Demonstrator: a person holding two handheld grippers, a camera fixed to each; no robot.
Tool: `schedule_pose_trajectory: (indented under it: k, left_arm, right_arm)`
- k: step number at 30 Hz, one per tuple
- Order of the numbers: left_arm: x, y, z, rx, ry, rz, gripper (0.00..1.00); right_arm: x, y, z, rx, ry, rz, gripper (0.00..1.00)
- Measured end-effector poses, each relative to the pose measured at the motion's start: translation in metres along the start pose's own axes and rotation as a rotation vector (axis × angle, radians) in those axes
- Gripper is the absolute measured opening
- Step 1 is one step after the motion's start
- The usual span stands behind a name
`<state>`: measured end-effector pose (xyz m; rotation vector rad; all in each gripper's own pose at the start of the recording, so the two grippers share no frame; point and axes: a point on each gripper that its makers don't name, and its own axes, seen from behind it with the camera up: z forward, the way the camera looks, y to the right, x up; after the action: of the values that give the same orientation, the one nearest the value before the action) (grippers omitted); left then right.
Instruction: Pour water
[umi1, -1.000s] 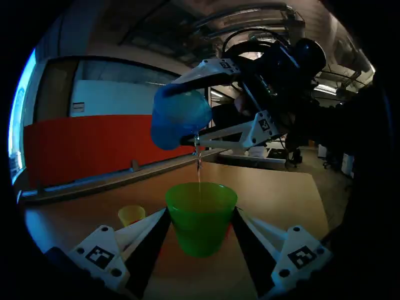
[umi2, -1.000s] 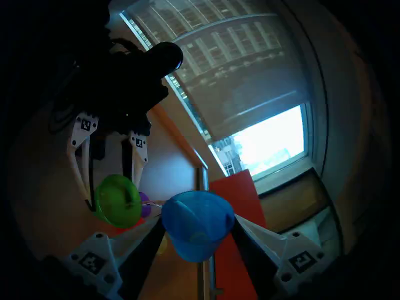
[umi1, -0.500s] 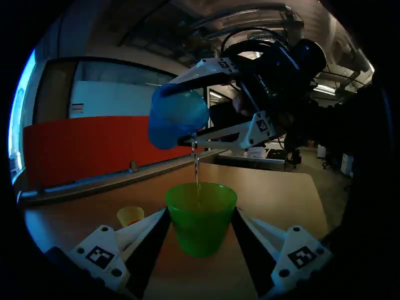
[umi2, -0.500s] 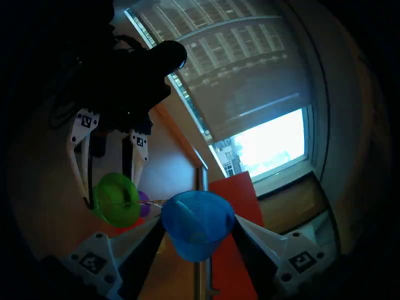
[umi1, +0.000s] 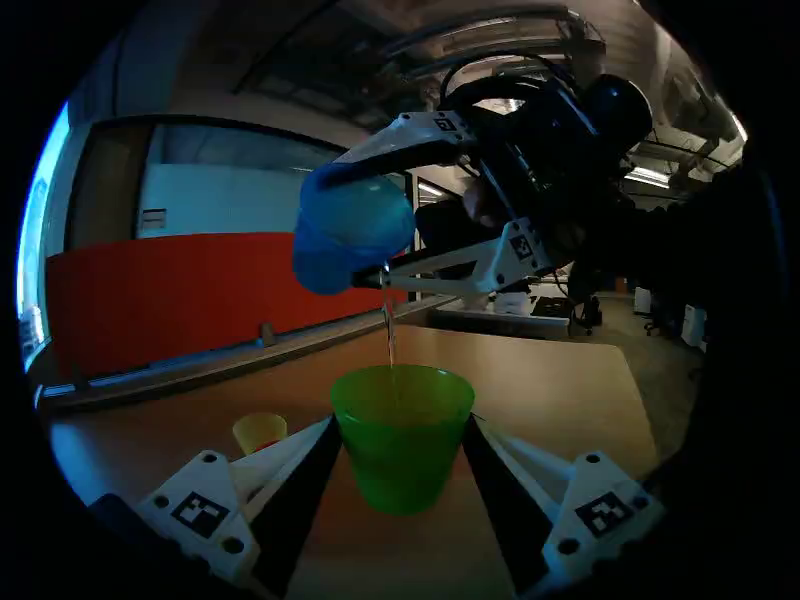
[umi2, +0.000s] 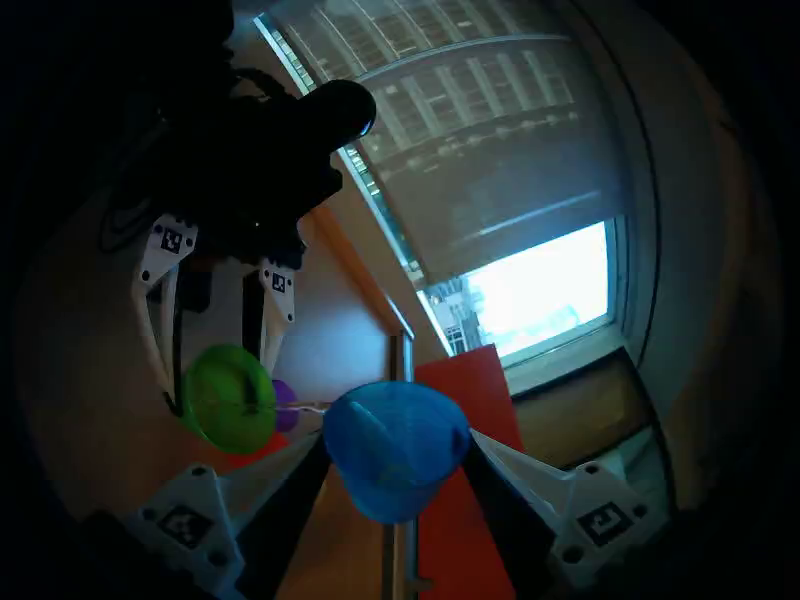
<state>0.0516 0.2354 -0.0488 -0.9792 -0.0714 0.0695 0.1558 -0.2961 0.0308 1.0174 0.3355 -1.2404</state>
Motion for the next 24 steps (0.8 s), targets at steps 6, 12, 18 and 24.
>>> schedule_pose_trajectory:
  k: [6,12,18,24]
  left_arm:
    - [0.0004,-0.0007,-0.0003,0.001,0.002,0.0,0.83]
    - [0.0021,0.0003,0.0,0.0,0.004,0.003,0.83]
    - [0.0026,-0.0003,0.0004,0.0,0.006,-0.001,0.83]
    - [0.0028,-0.0013,0.0001,0.005,0.008,-0.003,0.83]
  right_arm:
    - [-0.0004,0.0003,-0.0005,0.0,0.0,-0.009,0.91]
    - [0.0001,0.0013,-0.0008,-0.003,0.003,-0.017,0.91]
    - [-0.0002,0.0026,-0.0014,-0.005,0.002,-0.03,0.9]
    - [-0.0009,0.0024,-0.0022,-0.002,0.0,-0.042,0.91]
